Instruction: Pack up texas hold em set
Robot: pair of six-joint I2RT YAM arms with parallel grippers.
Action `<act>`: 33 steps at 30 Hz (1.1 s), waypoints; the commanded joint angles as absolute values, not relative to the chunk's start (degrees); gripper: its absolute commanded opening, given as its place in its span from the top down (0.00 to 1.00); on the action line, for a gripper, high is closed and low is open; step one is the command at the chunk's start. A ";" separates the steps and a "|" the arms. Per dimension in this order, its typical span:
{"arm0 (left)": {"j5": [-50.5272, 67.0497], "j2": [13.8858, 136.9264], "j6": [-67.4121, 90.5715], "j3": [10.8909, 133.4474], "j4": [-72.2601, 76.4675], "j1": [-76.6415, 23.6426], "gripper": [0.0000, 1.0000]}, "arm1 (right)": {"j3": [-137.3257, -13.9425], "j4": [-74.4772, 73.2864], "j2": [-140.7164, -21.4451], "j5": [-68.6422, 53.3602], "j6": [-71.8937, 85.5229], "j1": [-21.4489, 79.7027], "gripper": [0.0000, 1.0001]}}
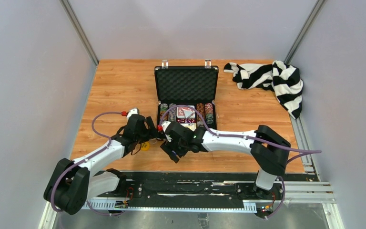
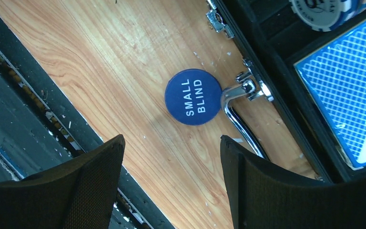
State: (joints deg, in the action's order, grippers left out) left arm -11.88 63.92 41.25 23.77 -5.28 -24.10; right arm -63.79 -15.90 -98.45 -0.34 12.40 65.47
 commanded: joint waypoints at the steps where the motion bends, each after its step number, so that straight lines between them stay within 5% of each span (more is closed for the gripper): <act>1: -9.14 62.00 43.42 22.44 -2.23 -23.62 0.04 | -63.00 -13.07 -100.31 -2.02 13.82 66.09 0.28; 27: -8.50 61.02 41.09 21.20 -1.44 -23.31 0.05 | -69.69 -14.62 -111.73 -0.70 16.23 66.27 0.31; 33: -8.45 60.86 40.81 20.99 -1.28 -23.18 0.05 | -70.85 -17.50 -112.59 0.21 16.75 66.26 0.39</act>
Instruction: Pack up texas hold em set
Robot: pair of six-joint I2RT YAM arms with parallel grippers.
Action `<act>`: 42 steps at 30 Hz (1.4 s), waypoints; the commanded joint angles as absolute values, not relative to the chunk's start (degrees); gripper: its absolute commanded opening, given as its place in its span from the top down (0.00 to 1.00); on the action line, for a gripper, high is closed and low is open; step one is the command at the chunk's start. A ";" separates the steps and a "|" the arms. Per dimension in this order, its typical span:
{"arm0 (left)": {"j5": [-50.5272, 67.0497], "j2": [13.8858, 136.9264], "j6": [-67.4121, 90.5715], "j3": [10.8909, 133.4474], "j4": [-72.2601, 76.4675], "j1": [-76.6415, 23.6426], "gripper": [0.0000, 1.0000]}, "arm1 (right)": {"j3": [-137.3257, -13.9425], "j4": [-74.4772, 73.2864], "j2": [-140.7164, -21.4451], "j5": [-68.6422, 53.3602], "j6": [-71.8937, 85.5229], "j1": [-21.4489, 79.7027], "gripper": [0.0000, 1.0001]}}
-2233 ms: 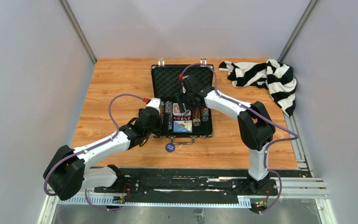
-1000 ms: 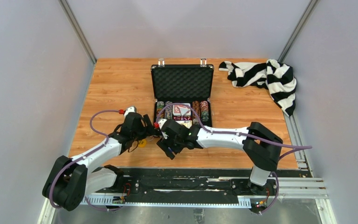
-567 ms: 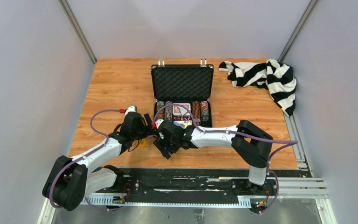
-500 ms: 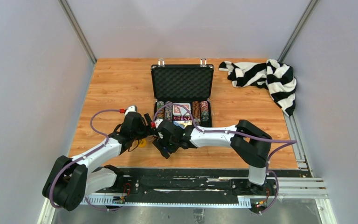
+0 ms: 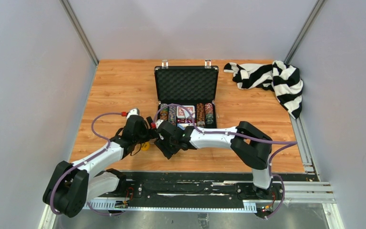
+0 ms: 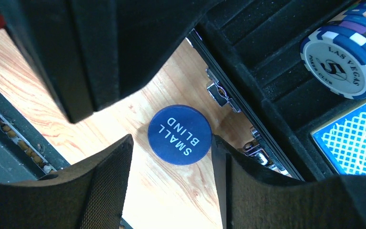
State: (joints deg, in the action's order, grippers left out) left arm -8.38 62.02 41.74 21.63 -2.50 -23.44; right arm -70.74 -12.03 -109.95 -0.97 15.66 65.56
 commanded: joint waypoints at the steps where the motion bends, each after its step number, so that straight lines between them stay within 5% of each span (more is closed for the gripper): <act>1: -8.44 60.96 40.79 20.94 -1.12 -23.13 0.05 | -70.89 -17.98 -112.66 0.63 16.71 66.27 0.40; 25: -7.74 61.26 40.31 20.58 -0.55 -22.53 0.04 | -69.89 -22.57 -116.15 5.67 17.07 67.64 0.38; 42: -7.45 60.99 40.47 20.45 -0.28 -22.37 0.05 | -69.44 -23.83 -115.19 6.82 17.90 68.59 0.55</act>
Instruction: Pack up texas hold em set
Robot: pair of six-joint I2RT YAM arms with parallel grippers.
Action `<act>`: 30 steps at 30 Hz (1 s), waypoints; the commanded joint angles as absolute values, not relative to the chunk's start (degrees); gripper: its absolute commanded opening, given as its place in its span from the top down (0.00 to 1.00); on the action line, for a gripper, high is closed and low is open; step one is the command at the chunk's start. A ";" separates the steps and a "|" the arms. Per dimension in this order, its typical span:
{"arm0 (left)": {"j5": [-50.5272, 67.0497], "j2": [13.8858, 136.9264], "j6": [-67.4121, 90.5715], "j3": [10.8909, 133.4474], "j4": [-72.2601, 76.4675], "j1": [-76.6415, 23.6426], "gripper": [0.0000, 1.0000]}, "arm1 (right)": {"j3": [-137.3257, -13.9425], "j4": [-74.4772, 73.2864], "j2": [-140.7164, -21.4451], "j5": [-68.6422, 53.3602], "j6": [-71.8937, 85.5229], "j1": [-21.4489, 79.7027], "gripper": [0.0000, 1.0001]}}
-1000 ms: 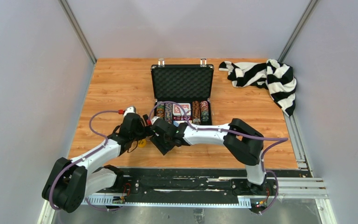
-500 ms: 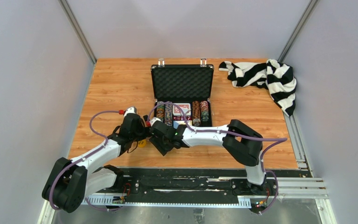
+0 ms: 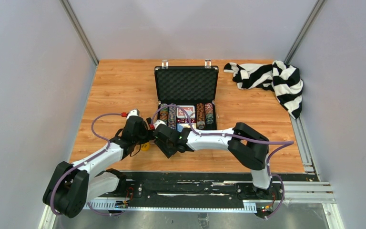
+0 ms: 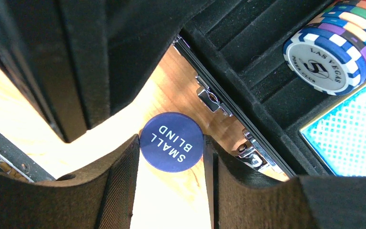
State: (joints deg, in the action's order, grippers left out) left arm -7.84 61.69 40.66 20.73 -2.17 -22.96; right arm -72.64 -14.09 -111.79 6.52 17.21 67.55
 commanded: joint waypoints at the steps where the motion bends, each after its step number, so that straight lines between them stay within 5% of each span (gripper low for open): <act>1: -7.42 60.94 40.47 20.47 -0.20 -22.33 0.05 | -69.78 -24.02 -115.03 6.97 17.78 68.58 0.55; 30: -6.68 62.01 40.11 20.28 0.77 -21.77 0.05 | -72.29 -27.25 -102.85 8.81 15.03 68.36 0.53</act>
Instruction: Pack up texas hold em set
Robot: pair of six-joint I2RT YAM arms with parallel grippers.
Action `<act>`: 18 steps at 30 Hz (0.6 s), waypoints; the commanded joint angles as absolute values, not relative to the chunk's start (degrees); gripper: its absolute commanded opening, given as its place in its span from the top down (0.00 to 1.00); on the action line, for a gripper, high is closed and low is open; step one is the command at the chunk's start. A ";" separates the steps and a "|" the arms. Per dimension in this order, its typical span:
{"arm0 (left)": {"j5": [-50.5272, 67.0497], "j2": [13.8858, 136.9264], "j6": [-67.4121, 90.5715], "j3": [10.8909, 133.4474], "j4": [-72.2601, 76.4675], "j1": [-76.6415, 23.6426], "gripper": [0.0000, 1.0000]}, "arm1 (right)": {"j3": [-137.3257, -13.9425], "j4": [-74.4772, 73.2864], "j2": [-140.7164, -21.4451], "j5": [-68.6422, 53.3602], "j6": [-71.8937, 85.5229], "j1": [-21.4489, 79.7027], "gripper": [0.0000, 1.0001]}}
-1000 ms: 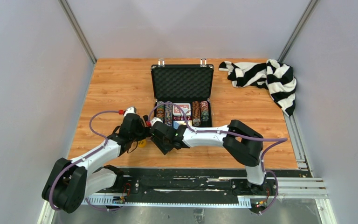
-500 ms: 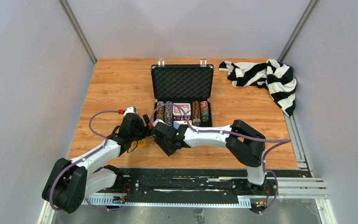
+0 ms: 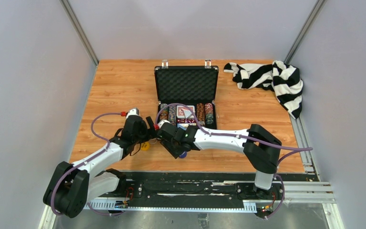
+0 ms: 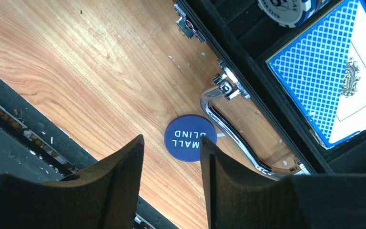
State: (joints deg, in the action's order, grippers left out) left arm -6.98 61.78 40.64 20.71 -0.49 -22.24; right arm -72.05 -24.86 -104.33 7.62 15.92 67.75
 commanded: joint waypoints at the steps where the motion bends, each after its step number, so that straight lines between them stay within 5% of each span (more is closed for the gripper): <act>1: -6.63 61.97 40.12 20.26 0.71 -21.73 0.05 | -72.02 -27.40 -102.83 8.84 15.29 68.37 0.51; 6: -6.12 61.85 40.38 20.14 1.07 -21.71 0.05 | -68.68 -26.92 -102.82 9.04 17.64 68.20 0.31; 18: -4.05 63.65 40.61 20.01 2.83 -21.73 0.05 | -62.72 -21.90 -103.21 6.43 21.42 67.27 0.27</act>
State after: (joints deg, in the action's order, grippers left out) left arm -4.95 63.13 40.69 20.69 0.71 -22.24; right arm -65.21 -23.94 -103.66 7.70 19.68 67.72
